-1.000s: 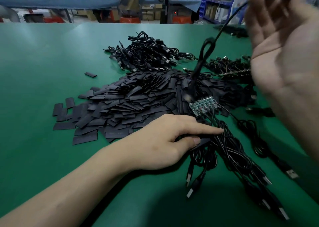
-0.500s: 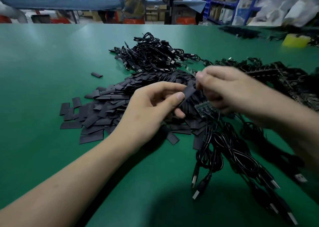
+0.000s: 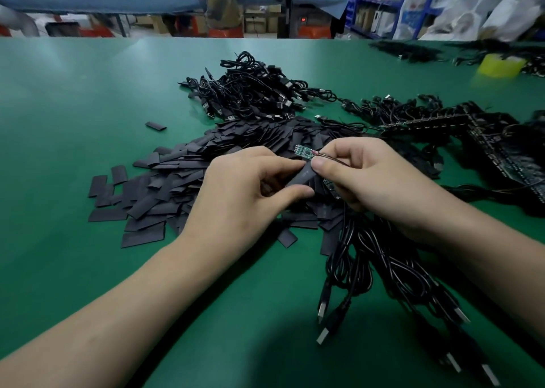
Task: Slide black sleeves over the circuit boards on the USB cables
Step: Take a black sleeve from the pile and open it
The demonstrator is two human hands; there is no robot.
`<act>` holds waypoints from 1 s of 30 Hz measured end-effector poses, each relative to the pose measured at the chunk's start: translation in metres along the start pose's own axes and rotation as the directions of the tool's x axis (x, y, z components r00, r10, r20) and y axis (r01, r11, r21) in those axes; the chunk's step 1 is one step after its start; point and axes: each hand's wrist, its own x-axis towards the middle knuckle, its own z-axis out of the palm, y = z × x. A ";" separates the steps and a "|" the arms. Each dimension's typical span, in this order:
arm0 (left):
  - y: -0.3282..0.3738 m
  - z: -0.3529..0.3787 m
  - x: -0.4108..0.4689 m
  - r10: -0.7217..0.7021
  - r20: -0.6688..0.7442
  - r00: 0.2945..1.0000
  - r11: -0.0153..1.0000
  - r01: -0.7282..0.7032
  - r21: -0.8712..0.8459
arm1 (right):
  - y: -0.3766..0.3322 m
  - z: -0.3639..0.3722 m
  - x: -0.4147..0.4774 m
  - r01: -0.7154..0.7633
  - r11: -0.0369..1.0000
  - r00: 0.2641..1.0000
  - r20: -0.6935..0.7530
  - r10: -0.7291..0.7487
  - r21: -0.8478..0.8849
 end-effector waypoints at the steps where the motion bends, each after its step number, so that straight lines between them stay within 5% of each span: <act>1: 0.000 -0.001 0.001 0.003 -0.008 1.000 1.000 -0.003 0.023 | 0.000 0.001 0.000 0.017 1.000 1.000 -0.001 -0.017 -0.026; 8: -0.008 -0.008 0.004 -0.082 -0.107 0.991 0.996 0.086 0.033 | -0.006 -0.002 -0.001 -0.006 0.999 1.000 -0.003 0.006 0.040; 13: -0.010 -0.010 0.005 -0.092 -0.113 0.989 0.995 0.095 0.025 | -0.005 -0.005 -0.001 0.073 0.977 0.997 0.010 -0.072 -0.198; 20: -0.014 -0.010 0.004 -0.099 -0.087 0.991 0.995 0.101 0.025 | -0.006 -0.009 -0.001 0.114 0.950 0.993 0.071 -0.097 -0.292; 30: -0.016 -0.014 0.005 0.058 -0.001 0.998 0.992 -0.057 0.114 | -0.005 -0.012 0.000 0.143 0.891 0.988 0.117 -0.102 -0.430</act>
